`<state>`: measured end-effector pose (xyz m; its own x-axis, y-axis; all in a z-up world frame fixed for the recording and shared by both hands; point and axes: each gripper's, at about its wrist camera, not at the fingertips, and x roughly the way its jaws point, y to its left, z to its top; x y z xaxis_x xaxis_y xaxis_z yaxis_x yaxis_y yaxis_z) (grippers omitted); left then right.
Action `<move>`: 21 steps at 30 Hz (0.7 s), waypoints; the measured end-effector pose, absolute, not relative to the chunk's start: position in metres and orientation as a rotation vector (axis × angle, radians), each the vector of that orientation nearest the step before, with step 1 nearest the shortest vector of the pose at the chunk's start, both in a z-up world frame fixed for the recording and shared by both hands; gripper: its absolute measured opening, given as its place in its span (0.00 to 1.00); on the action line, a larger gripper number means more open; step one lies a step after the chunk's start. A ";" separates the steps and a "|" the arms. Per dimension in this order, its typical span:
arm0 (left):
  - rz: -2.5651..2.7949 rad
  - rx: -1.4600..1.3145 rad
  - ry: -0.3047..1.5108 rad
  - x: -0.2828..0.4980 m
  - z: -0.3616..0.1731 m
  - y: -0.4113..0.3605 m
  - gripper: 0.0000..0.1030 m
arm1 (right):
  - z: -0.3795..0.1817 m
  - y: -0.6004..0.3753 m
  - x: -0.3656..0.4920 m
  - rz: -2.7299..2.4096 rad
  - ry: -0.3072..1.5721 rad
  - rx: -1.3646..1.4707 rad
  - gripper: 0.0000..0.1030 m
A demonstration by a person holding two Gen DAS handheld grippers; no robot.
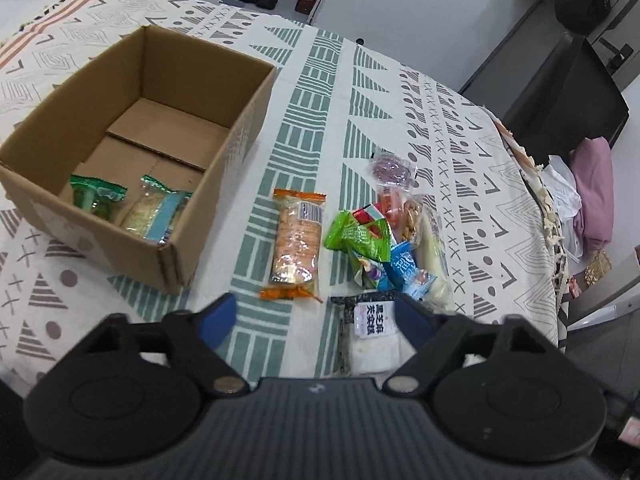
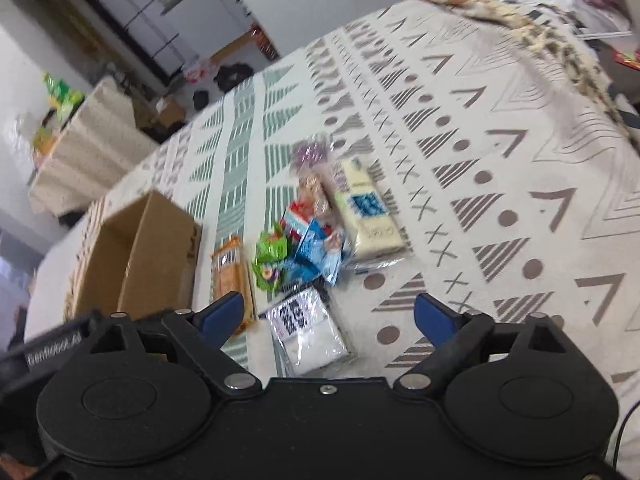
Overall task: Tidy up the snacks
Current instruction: 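Move both grippers back over the remaining snack pile, then grasp orange biscuit pack with left gripper while right gripper grasps white rice-cake pack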
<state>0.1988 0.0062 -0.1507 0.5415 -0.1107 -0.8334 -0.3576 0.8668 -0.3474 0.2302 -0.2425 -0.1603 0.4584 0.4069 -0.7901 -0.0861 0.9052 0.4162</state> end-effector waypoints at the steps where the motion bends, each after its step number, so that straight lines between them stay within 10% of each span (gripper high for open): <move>1: 0.154 -0.531 0.997 0.200 -0.153 0.007 0.68 | -0.162 -0.239 0.231 0.318 1.066 0.327 0.83; 21: 0.177 -0.639 0.993 0.219 -0.194 0.016 0.57 | -0.215 -0.176 0.245 0.356 1.232 0.051 0.68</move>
<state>0.2186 0.0155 -0.1942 0.5489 -0.1432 -0.8235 -0.4196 0.8049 -0.4196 0.2446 -0.1765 -0.2146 0.2846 0.2935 -0.9126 -0.2384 0.9437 0.2292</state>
